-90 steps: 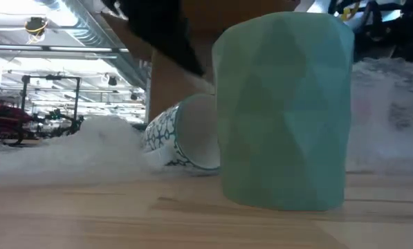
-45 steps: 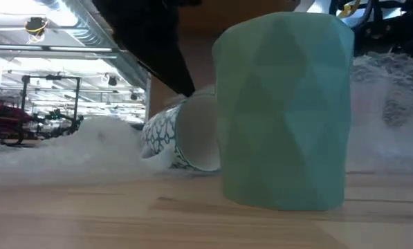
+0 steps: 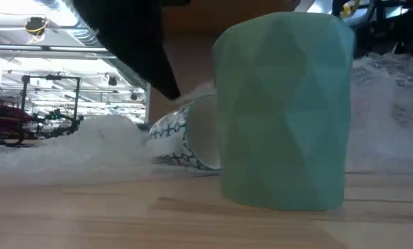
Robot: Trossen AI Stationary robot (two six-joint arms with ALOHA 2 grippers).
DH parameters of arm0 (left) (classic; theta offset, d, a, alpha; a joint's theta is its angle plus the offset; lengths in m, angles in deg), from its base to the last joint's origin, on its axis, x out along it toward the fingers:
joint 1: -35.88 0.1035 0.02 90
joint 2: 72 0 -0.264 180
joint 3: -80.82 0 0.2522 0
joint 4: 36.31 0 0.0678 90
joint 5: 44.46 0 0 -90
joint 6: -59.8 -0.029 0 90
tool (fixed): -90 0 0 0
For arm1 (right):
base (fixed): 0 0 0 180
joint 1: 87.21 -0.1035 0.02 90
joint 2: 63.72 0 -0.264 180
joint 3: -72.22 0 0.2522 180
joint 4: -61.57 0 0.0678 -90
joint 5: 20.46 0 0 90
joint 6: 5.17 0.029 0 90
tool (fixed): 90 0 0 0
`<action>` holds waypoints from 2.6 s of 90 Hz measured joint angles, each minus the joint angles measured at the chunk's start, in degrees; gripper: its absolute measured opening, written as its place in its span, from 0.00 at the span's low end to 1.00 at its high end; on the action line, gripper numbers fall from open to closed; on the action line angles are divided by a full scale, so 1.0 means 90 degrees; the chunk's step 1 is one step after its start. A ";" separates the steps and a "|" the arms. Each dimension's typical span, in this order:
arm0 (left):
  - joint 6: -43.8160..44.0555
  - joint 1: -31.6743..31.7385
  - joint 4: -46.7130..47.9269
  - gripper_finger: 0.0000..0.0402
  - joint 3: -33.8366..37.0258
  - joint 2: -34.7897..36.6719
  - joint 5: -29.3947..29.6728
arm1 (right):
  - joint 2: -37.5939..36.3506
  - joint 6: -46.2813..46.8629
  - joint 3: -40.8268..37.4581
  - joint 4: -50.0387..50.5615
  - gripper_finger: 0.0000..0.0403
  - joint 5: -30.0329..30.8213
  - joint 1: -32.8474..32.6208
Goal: Wrap mug
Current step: Wrap the green mug with the right transparent bubble wrap
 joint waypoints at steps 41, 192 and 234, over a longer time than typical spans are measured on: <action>0.0425 -0.0811 0.0474 0.38 -0.0046 0.0520 0.0119 | -0.0022 -0.3784 0.1105 -0.4314 0.47 -0.0461 -0.0284; -0.0190 -0.1109 -0.1237 0.38 -0.0257 0.0459 0.0380 | 0.2835 -0.0519 0.5178 0.2586 0.01 -0.0967 -0.1585; -0.1895 0.0848 -0.3655 0.38 -0.0224 -0.0923 -0.0755 | 0.2469 0.0813 0.2903 0.0069 0.00 -0.1759 -0.2040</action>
